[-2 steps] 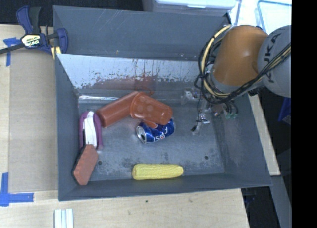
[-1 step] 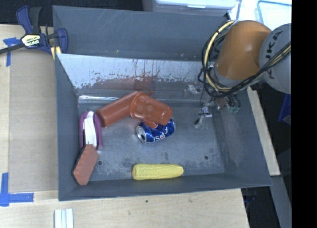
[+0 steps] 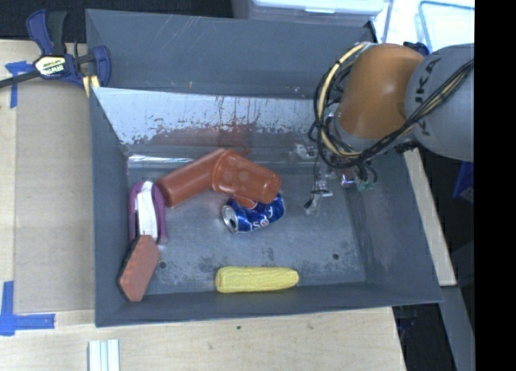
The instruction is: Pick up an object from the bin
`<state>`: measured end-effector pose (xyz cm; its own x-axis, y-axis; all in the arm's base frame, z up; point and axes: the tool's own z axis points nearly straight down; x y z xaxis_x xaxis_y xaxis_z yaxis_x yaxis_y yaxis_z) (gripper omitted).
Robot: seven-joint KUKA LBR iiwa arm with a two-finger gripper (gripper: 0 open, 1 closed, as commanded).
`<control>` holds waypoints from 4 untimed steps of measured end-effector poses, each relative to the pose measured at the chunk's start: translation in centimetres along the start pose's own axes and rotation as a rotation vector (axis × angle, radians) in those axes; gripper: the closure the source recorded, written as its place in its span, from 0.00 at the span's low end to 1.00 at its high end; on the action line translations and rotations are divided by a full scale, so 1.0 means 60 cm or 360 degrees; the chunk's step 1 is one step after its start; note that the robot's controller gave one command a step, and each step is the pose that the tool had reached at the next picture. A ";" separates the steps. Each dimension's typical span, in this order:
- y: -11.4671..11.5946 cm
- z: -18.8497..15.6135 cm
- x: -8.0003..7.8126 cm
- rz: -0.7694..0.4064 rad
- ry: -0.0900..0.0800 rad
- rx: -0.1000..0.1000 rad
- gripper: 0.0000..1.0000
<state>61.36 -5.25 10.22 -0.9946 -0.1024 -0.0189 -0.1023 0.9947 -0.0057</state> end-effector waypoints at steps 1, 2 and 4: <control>-0.005 -0.128 0.055 0.0126 0.0007 -0.0002 0.00; 0.053 -0.025 0.026 0.0072 0.0006 -0.0006 0.00; 0.129 0.053 0.044 0.0043 0.0011 -0.0011 0.00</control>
Offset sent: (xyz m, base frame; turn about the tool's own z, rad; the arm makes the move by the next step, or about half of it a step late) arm -0.0138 0.0491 -0.0298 0.0210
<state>57.98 2.19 6.95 -0.9971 -0.0753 -0.0121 -0.0753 0.9972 0.0014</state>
